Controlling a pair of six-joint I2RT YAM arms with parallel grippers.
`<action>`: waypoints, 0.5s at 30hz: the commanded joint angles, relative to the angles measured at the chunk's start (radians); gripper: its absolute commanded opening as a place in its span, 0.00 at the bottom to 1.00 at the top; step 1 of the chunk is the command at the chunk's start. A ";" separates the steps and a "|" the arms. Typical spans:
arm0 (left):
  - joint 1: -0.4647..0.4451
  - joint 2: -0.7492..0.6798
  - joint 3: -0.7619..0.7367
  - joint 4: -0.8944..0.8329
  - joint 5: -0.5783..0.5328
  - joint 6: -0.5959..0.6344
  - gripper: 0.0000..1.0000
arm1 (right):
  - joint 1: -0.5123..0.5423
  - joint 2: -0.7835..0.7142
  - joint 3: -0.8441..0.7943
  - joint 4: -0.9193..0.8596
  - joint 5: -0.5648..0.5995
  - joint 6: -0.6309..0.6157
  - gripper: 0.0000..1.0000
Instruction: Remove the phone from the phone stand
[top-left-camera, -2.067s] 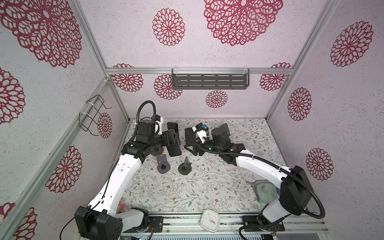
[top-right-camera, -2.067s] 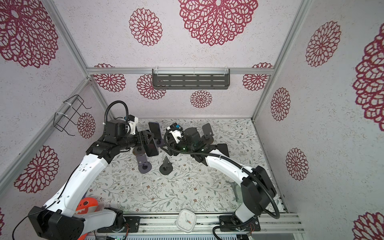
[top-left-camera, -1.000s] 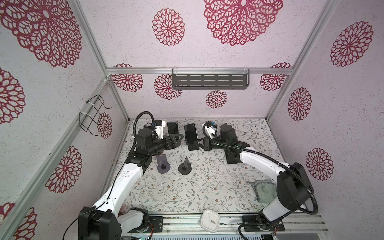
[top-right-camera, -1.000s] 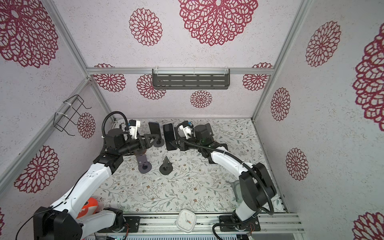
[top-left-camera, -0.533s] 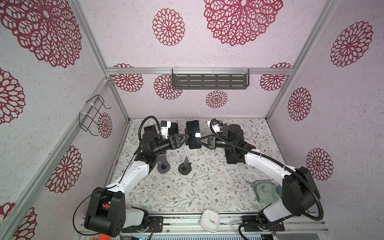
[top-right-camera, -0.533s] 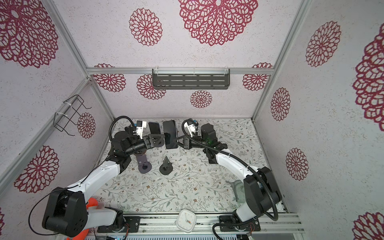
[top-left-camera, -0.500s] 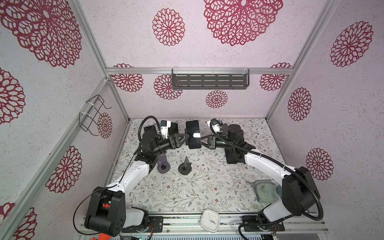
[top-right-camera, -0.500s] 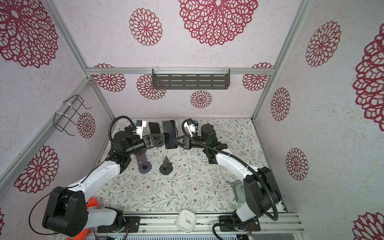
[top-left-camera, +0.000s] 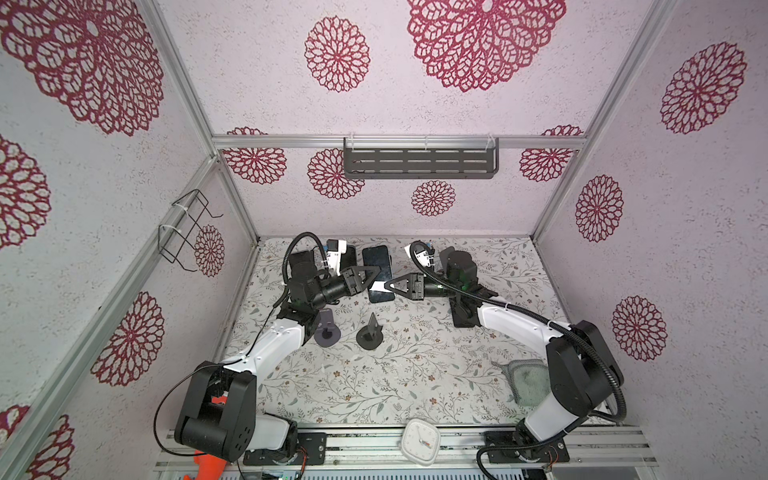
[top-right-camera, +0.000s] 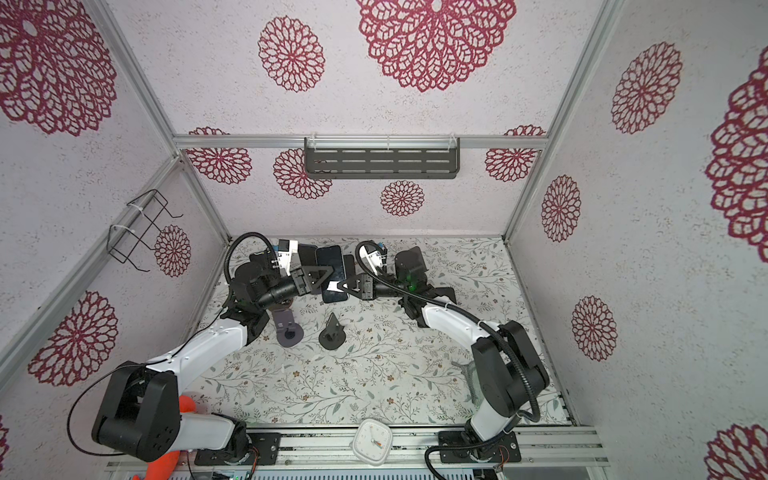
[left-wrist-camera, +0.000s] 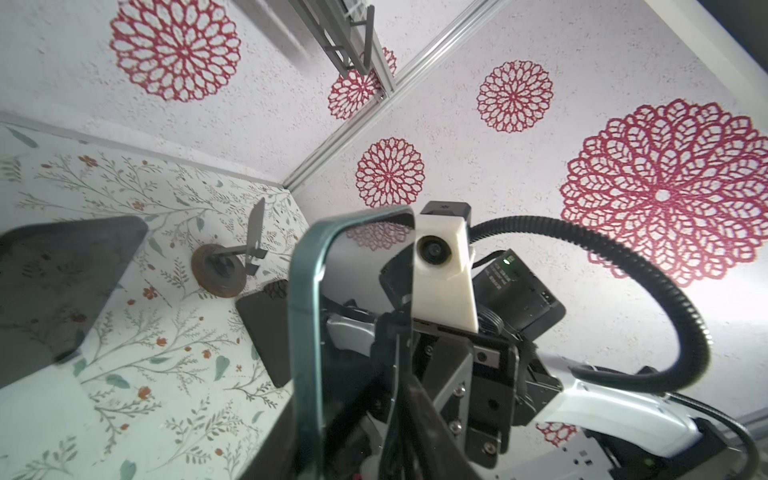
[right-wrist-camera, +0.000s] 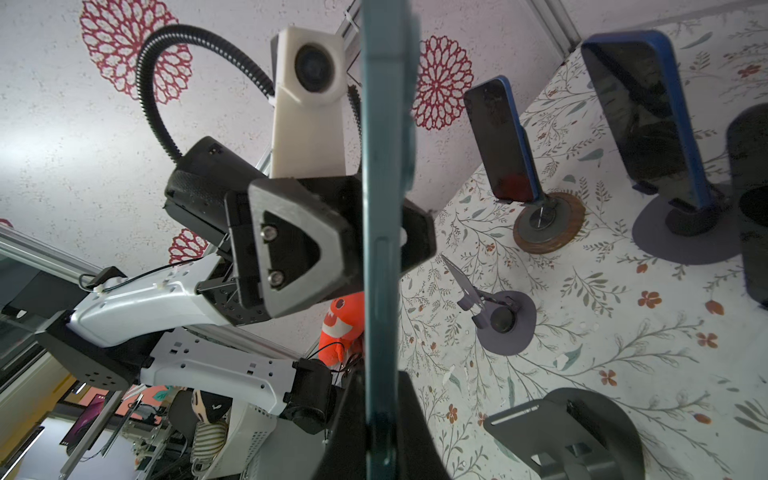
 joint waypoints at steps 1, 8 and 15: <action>-0.024 -0.002 0.036 0.048 0.012 -0.017 0.23 | 0.002 0.005 0.060 0.058 -0.015 -0.002 0.00; -0.025 -0.014 0.058 -0.027 -0.019 0.010 0.01 | -0.007 0.028 0.090 0.008 -0.009 -0.025 0.34; -0.040 -0.019 0.152 -0.356 -0.142 0.151 0.00 | -0.050 -0.026 0.100 -0.214 0.079 -0.159 0.65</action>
